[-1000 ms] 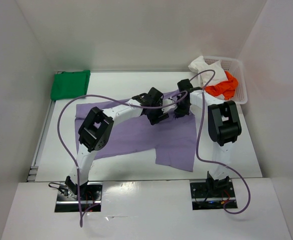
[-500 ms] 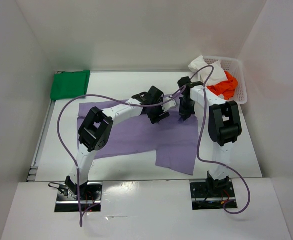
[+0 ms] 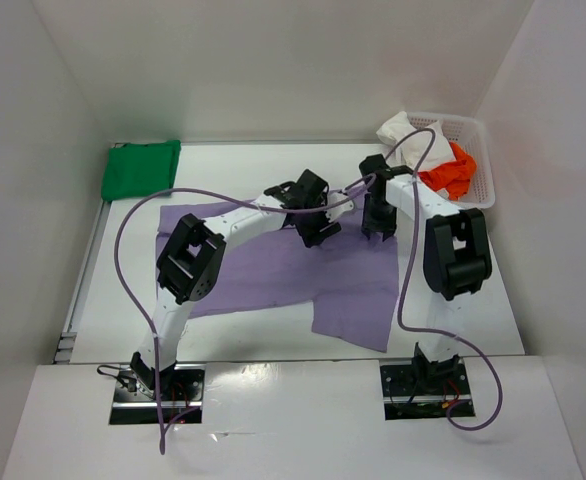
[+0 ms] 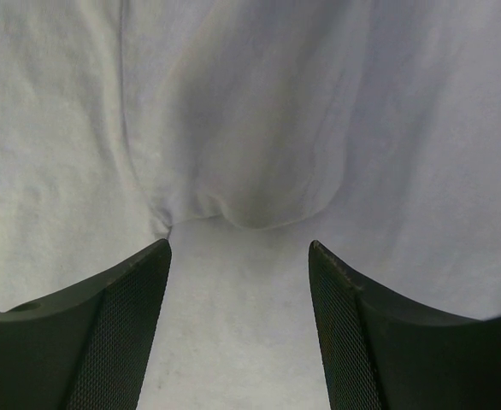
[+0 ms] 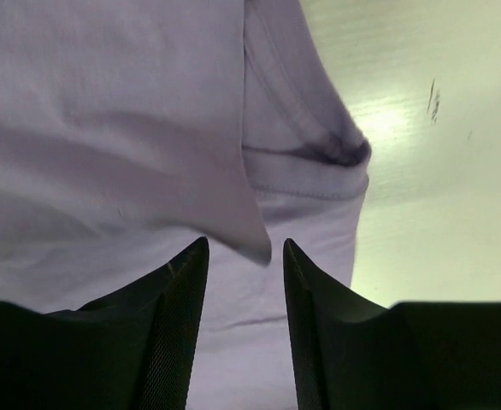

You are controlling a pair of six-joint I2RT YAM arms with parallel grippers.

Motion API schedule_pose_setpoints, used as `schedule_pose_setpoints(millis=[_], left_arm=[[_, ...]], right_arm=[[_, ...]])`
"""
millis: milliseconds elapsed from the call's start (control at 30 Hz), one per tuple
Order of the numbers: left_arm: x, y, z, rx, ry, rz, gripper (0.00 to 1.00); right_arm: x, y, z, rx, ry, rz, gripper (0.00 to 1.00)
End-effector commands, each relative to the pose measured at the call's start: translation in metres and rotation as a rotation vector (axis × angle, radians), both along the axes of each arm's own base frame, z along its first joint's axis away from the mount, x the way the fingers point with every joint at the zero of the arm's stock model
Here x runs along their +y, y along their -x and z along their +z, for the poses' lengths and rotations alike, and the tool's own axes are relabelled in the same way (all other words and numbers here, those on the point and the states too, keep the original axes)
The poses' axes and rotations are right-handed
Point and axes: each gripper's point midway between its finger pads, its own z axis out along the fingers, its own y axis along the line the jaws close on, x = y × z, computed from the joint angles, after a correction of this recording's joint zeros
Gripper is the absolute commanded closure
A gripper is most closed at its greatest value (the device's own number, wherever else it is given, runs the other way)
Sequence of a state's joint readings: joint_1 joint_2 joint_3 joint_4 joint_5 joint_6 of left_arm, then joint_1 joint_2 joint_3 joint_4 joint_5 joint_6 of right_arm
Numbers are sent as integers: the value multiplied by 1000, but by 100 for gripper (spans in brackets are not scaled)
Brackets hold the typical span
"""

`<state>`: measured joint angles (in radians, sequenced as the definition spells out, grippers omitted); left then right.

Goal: Fold and stack the t-shirts
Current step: Fold the flattened tshirt in 1/3 of the way

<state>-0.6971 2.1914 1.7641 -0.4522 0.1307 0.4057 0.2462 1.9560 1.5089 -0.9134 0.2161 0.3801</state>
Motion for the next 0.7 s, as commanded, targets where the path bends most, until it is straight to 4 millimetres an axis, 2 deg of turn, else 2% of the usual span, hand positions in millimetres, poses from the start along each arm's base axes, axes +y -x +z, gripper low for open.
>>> schedule_pose_setpoints(millis=[0,167,267,400,667], left_arm=[[-21,11,13,59,85,-16,27],[-31,27,5,177,142,15,27],[-30,21,9,220,199,82,27],[-25,16,-2,274,219,155,27],[-24,19,-9,313,216,195,27]], right_arm=[[3,-3,25,-138,-69,-9,54],[-4,-3,19,-176,-108,-44,54],[-2,-9,14,-201,-143,-43,54],[2,-16,5,-205,-198,-32,54],[3,-21,-5,-193,-231,-38,54]])
